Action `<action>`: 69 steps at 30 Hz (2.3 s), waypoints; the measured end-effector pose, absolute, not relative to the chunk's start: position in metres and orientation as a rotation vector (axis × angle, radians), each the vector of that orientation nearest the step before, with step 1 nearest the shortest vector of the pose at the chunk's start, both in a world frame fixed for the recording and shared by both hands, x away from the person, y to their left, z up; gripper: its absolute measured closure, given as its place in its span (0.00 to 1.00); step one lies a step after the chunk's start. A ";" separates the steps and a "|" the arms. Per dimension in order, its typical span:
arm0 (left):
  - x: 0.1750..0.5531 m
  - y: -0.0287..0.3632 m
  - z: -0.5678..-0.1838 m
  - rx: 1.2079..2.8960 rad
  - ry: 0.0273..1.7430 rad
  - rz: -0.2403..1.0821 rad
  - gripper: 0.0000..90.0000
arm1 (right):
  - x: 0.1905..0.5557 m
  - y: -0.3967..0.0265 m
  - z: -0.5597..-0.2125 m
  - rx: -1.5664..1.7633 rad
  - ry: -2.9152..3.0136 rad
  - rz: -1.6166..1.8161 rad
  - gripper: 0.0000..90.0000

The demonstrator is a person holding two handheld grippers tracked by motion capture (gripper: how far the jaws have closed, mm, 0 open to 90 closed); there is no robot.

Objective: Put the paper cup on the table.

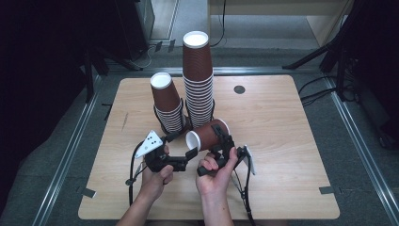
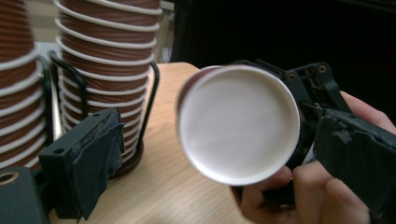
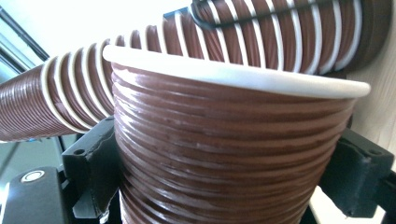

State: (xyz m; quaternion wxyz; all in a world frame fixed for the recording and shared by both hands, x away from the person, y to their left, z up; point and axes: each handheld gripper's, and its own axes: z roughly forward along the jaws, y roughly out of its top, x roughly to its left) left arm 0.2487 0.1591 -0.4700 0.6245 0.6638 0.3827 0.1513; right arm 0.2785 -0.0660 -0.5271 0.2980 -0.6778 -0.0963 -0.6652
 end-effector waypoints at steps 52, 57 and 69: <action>0.253 0.232 -0.495 1.519 1.102 0.450 0.02 | 0.275 -0.110 -0.456 -1.969 -1.940 -2.866 0.15; 0.254 0.241 -0.500 1.511 1.137 0.451 0.02 | 0.277 -0.114 -0.454 -1.947 -2.058 -2.898 0.15; 0.249 0.269 -0.511 1.493 1.221 0.513 0.02 | 0.290 -0.123 -0.454 -1.956 -2.254 -2.845 0.14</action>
